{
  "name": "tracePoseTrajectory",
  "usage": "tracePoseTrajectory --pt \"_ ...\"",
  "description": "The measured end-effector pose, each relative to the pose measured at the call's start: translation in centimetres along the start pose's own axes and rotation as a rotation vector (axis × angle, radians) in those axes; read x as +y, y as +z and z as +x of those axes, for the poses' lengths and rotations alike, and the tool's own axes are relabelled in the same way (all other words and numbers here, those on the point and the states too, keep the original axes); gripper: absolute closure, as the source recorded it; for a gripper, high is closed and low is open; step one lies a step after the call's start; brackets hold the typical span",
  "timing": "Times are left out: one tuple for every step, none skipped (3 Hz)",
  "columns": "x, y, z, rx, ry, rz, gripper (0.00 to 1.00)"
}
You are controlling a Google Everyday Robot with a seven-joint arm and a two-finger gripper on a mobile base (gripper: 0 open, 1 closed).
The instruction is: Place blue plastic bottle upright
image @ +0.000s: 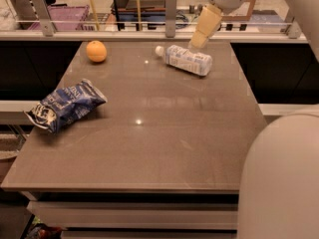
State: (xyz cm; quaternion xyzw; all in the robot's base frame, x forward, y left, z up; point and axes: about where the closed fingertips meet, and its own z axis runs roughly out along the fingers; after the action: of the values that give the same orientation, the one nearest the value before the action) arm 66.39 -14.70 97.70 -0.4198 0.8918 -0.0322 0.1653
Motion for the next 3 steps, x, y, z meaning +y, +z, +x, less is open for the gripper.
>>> tracePoseTrajectory --pt "0.1 1.5 -1.7 -0.005 -0.022 -0.025 0.0" --pt "-0.1 3.4 -3.7 -0.017 -0.039 -0.055 0.0" --pt "-0.4 4.0 -4.4 -0.036 -0.036 -0.048 0.0"
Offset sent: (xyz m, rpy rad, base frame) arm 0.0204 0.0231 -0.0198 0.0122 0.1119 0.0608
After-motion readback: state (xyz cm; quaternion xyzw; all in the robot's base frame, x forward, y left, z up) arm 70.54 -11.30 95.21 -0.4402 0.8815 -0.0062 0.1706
